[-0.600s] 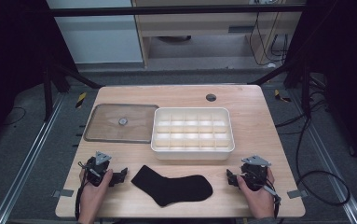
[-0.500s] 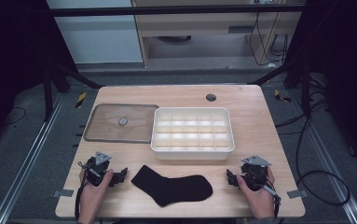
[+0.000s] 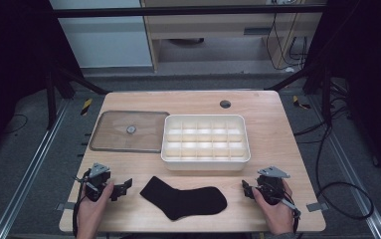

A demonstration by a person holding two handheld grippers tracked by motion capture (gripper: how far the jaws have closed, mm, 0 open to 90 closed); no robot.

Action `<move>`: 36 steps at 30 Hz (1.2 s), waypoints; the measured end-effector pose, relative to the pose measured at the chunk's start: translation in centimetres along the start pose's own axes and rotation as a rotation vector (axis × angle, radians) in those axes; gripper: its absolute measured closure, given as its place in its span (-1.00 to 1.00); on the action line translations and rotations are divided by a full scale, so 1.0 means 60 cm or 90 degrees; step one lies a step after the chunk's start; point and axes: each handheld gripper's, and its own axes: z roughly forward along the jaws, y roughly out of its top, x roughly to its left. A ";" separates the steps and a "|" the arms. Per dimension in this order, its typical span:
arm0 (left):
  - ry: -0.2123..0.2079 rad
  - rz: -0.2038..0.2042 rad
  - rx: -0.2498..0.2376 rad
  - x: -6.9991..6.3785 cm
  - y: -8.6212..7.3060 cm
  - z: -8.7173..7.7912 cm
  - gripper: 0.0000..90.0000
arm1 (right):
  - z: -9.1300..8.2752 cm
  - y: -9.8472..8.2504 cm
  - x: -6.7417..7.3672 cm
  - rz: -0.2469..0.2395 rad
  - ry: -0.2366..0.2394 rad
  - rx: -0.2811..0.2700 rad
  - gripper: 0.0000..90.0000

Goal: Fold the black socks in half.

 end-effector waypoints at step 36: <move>-0.097 0.162 0.224 -0.111 0.075 0.004 -0.37 | -0.048 0.113 0.113 -0.171 0.200 0.221 0.38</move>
